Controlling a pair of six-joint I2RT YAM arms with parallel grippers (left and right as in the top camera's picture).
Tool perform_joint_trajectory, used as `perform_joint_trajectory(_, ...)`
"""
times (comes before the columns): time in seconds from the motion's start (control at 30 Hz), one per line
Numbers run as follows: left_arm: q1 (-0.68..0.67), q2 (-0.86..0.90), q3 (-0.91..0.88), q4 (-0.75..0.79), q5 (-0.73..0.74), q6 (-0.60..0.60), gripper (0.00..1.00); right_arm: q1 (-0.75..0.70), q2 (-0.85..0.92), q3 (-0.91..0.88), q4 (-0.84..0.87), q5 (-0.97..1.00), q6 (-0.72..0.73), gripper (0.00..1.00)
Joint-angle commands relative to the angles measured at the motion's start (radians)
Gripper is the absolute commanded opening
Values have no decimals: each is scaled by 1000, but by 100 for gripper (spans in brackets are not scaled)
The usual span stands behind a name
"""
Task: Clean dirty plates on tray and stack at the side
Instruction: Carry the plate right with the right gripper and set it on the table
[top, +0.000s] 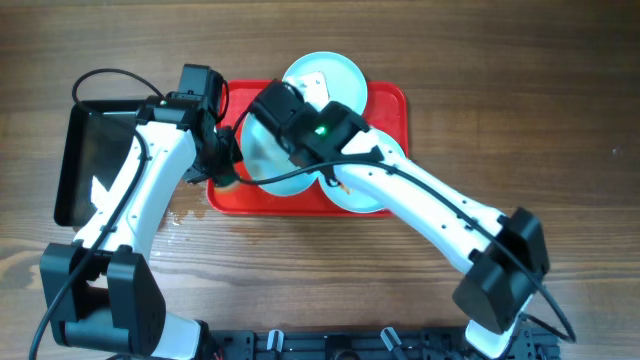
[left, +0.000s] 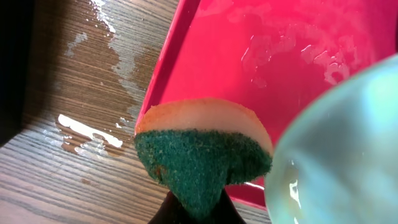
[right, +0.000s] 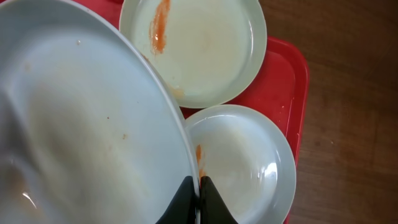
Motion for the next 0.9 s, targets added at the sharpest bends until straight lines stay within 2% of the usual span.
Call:
perform_joint_trajectory(0.0,3,0,-10,5,-11,20,4,-124,-105,32,10,-172,-9,4)
perform_joint_trajectory(0.17,3,0,-10,14,-11,19,4,-430,-150,32,-8,-589,-123,4)
perform_joint_trajectory(0.2,3,0,-10,14,-11,19,4,-558,-149,24,-22,-718,-166,4)
perform_joint_trajectory(0.27,3,0,-10,17,-11,19,4,-704,-149,5,-39,-809,-191,4)
perform_joint_trajectory(0.37,3,0,-10,22,-10,19,4,-934,-136,-41,-48,-835,-200,4)
perform_joint_trajectory(0.53,3,0,-10,32,-10,19,4,-1156,-132,-179,62,-767,-214,4)
perform_joint_trajectory(0.63,3,0,-10,38,-10,19,4,-1236,-132,-289,179,-737,-204,4)
perform_joint_trajectory(0.73,3,0,-10,37,-10,19,4,-1290,-132,-395,274,-696,-101,4)
perform_joint_trajectory(0.87,3,0,-10,37,-10,19,4,-1298,-131,-429,308,-658,-110,14)
